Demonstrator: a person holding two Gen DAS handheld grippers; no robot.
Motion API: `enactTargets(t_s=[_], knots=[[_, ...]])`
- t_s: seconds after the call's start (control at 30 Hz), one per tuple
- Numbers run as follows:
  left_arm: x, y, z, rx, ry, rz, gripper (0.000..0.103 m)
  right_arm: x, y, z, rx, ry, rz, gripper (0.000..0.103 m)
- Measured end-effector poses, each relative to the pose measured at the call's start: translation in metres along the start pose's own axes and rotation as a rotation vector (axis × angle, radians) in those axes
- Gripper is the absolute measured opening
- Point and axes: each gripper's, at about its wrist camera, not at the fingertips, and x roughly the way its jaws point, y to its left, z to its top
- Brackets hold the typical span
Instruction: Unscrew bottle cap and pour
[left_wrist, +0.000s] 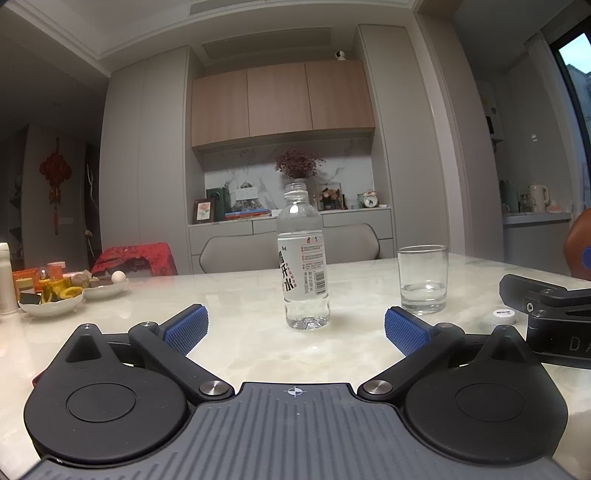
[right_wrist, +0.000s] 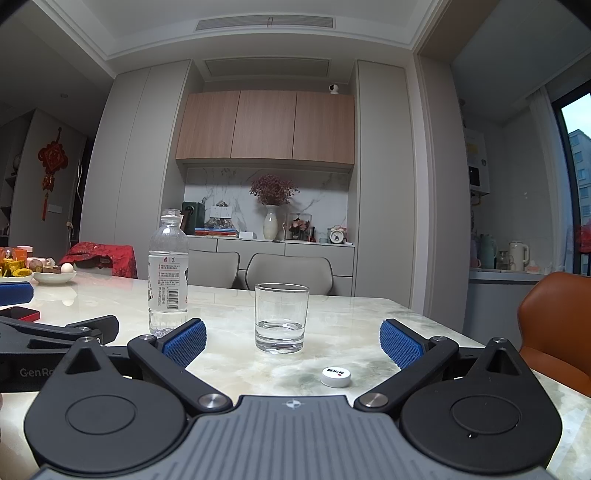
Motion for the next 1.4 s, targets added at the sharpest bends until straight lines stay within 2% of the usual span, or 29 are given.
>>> enactTargets(t_s=[0.8, 1.17, 1.4], knots=[[-0.001, -0.002, -0.006, 0.031, 0.007, -0.003, 0.103, -0.001, 0.002, 0.001, -0.001, 0.003, 0.005, 0.103], [0.006, 0.004, -0.003, -0.005, 0.055, -0.005, 0.103, 0.002, 0.005, 0.003, -0.020, 0.030, 0.027, 0.103], [0.007, 0.004, -0.002, 0.015, 0.071, -0.005, 0.103, 0.005, 0.011, 0.004, -0.054, 0.055, 0.045, 0.103]])
